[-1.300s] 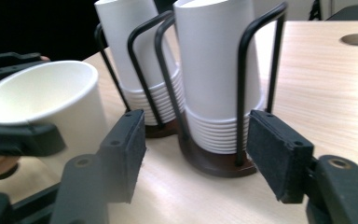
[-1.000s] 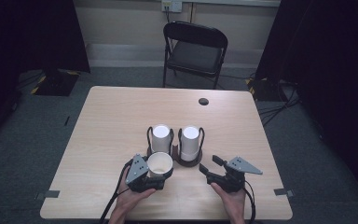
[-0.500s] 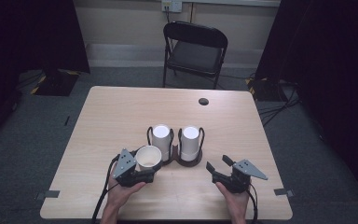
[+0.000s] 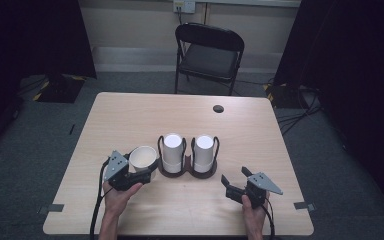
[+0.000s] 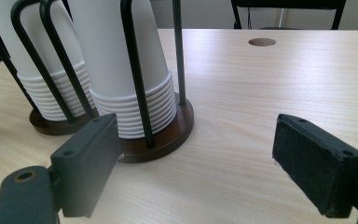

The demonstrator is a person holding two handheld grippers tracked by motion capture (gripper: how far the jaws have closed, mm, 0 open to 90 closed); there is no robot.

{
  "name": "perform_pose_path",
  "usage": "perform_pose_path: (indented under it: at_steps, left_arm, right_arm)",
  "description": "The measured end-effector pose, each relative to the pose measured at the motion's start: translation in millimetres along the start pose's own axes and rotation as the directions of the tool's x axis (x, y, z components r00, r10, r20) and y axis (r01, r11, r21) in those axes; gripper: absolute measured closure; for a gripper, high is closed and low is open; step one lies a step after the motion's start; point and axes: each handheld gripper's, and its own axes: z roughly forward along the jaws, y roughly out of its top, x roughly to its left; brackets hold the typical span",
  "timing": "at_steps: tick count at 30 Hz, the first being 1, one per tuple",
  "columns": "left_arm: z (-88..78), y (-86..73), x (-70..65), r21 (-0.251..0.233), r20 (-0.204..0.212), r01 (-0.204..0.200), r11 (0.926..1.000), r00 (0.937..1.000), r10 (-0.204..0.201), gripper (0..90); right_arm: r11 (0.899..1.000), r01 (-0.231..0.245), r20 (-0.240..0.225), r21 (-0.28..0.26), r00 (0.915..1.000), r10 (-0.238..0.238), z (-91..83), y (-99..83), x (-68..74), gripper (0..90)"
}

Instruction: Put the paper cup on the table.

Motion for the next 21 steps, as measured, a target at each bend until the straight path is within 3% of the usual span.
perform_pose_path:
  at_steps: [6,8,11,13,21]
  left_arm:
    - [8.0,6.0,15.9,-0.002,-0.075,-0.024,0.9997,0.9969,0.023,22.2]
    - [11.5,7.6,20.8,-0.008,-0.107,-0.035,0.9993,0.9936,0.034,22.2]
    - [18.0,9.5,26.7,0.0,-0.122,-0.046,0.999,0.9915,0.045,22.1]
    - [21.6,10.1,28.4,0.003,-0.151,-0.065,0.9979,0.9864,0.065,21.9]
    - [31.5,13.6,40.8,-0.009,-0.171,-0.065,0.9978,0.9832,0.063,21.7]
  right_arm:
    - [1.0,0.016,0.044,-0.009,0.9989,-0.016,0.7,-2.6,1.8,14.3]
    - [1.0,0.019,0.045,-0.01,0.9988,-0.018,0.6,-3.9,2.3,14.2]
    - [0.999,0.039,0.05,-0.007,0.998,-0.038,0.5,-4.8,4.2,14.0]
    - [0.999,0.041,0.052,-0.007,0.9978,-0.04,0.6,-4.9,4.9,14.0]
    - [0.999,0.038,0.066,-0.03,0.9972,-0.036,-1.7,-5.9,5.2,14.0]
